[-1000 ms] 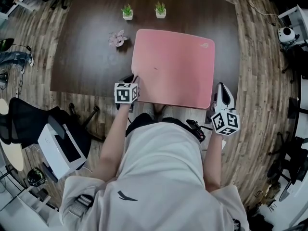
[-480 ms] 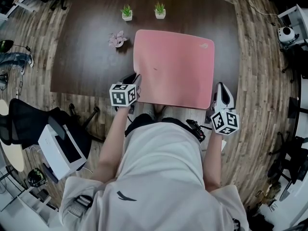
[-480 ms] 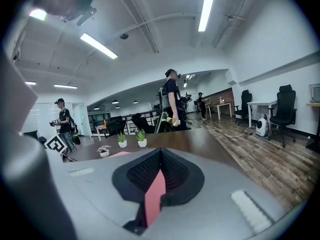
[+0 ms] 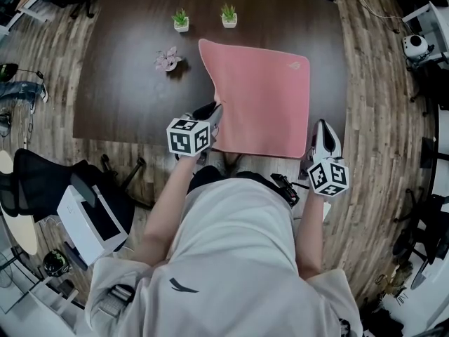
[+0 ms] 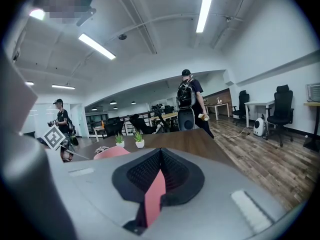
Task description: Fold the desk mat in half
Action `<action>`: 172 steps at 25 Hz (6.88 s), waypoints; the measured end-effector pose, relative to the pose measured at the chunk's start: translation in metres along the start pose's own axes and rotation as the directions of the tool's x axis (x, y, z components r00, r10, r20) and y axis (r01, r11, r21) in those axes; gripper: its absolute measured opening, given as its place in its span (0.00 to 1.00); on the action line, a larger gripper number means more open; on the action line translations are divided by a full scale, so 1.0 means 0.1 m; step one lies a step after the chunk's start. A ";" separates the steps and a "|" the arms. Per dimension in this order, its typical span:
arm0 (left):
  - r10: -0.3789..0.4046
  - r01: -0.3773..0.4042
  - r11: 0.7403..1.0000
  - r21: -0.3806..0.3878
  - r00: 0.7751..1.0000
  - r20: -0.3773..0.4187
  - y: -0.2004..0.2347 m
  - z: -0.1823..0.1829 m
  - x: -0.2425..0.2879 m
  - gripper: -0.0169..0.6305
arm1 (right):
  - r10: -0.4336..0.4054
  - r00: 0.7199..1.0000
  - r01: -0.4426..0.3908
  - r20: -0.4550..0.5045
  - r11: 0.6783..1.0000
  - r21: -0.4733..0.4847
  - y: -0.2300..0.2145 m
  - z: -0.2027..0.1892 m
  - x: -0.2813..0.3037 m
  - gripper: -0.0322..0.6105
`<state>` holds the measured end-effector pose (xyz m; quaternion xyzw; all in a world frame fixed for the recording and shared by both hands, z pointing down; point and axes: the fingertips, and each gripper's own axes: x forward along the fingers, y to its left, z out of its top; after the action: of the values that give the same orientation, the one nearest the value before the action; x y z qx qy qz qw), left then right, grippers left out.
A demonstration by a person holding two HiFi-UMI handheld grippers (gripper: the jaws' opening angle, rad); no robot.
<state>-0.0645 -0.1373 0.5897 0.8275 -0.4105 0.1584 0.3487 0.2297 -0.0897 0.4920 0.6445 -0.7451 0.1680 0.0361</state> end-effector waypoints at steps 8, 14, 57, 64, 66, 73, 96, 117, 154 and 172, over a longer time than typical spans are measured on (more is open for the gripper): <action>-0.092 0.093 0.996 0.012 0.995 -0.024 -0.29 0.01 0.27 0.16 | -0.044 0.999 0.044 -0.002 0.999 0.013 -0.16 -0.02 -0.09 0.05; -0.155 0.156 0.988 0.017 0.987 -0.054 -0.51 -0.06 0.46 0.16 | -0.072 0.997 0.072 -0.006 0.997 0.018 -0.26 -0.03 -0.15 0.05; -0.244 0.234 0.969 -0.080 0.958 -0.151 -0.40 -0.33 0.81 0.06 | 0.457 0.622 -0.409 -0.636 0.882 0.234 1.87 -1.77 0.70 0.11; -0.256 0.246 0.966 -0.085 0.956 -0.141 -0.44 -0.30 0.81 0.06 | 0.448 0.636 -0.393 -0.629 0.889 0.237 1.85 -1.74 0.69 0.08; -0.263 0.254 0.964 -0.082 0.956 -0.129 -0.46 -0.27 0.78 0.06 | 0.447 0.642 -0.388 -0.622 0.890 0.239 1.84 -1.72 0.69 0.08; -0.302 0.303 0.953 0.007 0.952 -0.053 -0.65 0.03 0.60 0.06 | 0.440 0.701 -0.361 -0.561 0.897 0.254 1.68 -1.48 0.65 0.08; -0.266 0.261 0.961 0.088 0.962 0.056 -0.59 0.28 0.20 0.06 | 0.172 0.843 -0.018 -0.510 0.956 0.294 0.05 -1.35 0.08 0.08; -0.251 0.248 0.967 0.067 0.967 0.052 -0.59 0.19 0.10 0.05 | 0.063 0.823 0.142 -0.564 0.939 0.312 -0.57 -1.76 -0.10 0.08; -0.171 0.167 0.985 0.035 0.978 0.122 -0.45 0.07 -0.25 0.05 | -0.140 0.846 0.154 -0.515 0.988 -0.015 -0.60 -1.36 -0.17 0.23; -0.125 -0.182 0.903 0.389 0.756 0.642 -0.34 0.81 -1.59 0.05 | 0.092 0.951 -0.012 0.295 0.965 -0.261 0.38 0.40 -0.27 0.07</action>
<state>-0.1372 -0.0900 0.4303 0.8793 -0.4736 -0.0486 -0.0098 0.2041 -0.0718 0.4397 0.6326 -0.7739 -0.0300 -0.0008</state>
